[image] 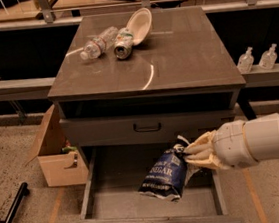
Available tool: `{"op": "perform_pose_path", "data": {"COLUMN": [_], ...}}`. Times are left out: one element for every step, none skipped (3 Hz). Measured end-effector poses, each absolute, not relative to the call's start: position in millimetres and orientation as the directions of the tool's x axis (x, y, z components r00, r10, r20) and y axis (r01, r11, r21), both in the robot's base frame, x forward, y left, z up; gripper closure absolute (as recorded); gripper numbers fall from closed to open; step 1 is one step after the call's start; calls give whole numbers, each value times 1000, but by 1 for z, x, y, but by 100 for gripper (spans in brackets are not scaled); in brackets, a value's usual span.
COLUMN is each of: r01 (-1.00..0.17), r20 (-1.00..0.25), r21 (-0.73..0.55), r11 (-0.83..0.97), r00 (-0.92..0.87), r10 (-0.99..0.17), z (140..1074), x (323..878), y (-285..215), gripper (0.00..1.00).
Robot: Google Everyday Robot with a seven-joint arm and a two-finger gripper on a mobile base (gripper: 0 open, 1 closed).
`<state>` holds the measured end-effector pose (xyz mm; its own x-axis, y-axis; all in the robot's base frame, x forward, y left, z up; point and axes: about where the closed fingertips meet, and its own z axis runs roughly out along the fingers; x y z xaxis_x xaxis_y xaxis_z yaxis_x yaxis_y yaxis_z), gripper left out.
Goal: Place blue chip bag into middle drawer
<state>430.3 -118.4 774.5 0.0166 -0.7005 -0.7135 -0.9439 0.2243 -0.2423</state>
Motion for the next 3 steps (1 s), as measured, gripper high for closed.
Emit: {"op": "perform_pose_path", "data": {"r01": [-939,-940,-921], "r20": [-683,-684,-675], "r21": [-253,-250,-282], "r11": [233,230,268], "r00": [3,3,-8], "r10": [-730,-730,-738], "z": [717,717,709], "x": [447,446,456], "y": [-101,-101,-107], "gripper": [100,100,100]}}
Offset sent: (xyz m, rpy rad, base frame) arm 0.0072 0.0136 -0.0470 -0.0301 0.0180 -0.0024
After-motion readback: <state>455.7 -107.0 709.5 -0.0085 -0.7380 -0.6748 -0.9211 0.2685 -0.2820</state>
